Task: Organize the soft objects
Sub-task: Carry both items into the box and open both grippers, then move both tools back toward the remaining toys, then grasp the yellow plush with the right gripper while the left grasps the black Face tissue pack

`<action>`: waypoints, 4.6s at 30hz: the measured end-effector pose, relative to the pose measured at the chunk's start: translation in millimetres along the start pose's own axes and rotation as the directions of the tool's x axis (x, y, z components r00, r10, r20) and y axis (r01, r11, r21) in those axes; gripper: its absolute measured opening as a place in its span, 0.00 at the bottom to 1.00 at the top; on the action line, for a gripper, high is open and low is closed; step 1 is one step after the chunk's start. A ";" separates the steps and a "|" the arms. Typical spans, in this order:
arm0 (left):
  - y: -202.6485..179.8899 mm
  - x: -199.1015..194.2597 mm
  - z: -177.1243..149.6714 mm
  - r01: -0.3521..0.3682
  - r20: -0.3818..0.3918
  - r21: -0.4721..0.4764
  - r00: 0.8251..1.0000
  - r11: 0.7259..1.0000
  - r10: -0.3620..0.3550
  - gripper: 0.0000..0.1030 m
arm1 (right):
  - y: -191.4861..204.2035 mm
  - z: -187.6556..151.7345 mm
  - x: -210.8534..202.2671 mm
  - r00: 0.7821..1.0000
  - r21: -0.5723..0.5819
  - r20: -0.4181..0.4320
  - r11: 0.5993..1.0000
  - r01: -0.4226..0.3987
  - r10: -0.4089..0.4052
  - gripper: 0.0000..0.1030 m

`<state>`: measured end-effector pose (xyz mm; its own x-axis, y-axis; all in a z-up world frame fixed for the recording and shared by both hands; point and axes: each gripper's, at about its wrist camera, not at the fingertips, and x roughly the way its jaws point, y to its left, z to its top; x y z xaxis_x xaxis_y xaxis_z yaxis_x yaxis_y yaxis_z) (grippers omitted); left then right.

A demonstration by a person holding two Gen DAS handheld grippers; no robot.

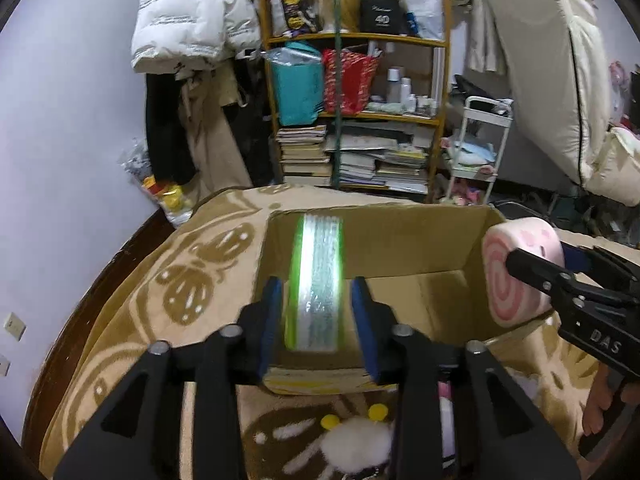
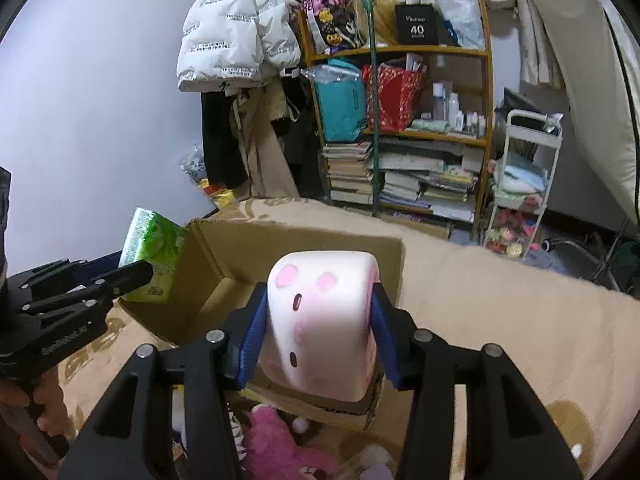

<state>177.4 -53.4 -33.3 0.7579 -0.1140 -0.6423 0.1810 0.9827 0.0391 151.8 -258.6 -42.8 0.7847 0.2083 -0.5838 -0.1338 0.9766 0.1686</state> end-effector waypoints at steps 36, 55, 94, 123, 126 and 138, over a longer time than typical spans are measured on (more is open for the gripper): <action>31.6 -110.4 -62.8 0.002 -0.172 0.005 0.985 1.000 -0.002 0.98 | 7.2 -36.6 -107.7 0.998 0.039 -0.061 0.999 0.003 -0.001 1.00; 22.8 -106.0 -106.2 0.009 -0.274 -0.012 0.962 1.000 -0.012 0.98 | 29.2 -84.1 -118.6 0.985 0.078 -0.169 0.997 -0.030 0.043 1.00; 0.4 -1.7 -145.0 0.131 -0.611 -0.047 0.781 0.990 -0.133 0.98 | 26.5 -139.3 -16.6 0.859 0.145 -0.499 0.988 -0.051 0.117 0.99; -5.1 32.6 -159.0 0.139 -0.688 -0.072 0.710 0.988 -0.150 0.88 | 38.8 -150.4 0.8 0.824 0.123 -0.552 0.990 -0.072 0.128 0.93; -2.0 34.5 -157.1 0.142 -0.683 -0.090 0.712 0.986 -0.165 0.79 | 40.4 -149.7 -1.1 0.831 0.107 -0.544 0.992 -0.073 0.120 0.92; 1.0 36.6 -155.1 0.169 -0.663 -0.143 0.715 0.975 -0.221 0.58 | 43.8 -157.3 0.2 0.806 0.096 -0.580 0.992 -0.079 0.121 0.77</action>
<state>108.1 -33.9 -175.5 0.0864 -0.2022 -0.9755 0.2148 0.9599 -0.1799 50.9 -207.2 -160.4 0.2650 0.3171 -0.9106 -0.1368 0.9472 0.2901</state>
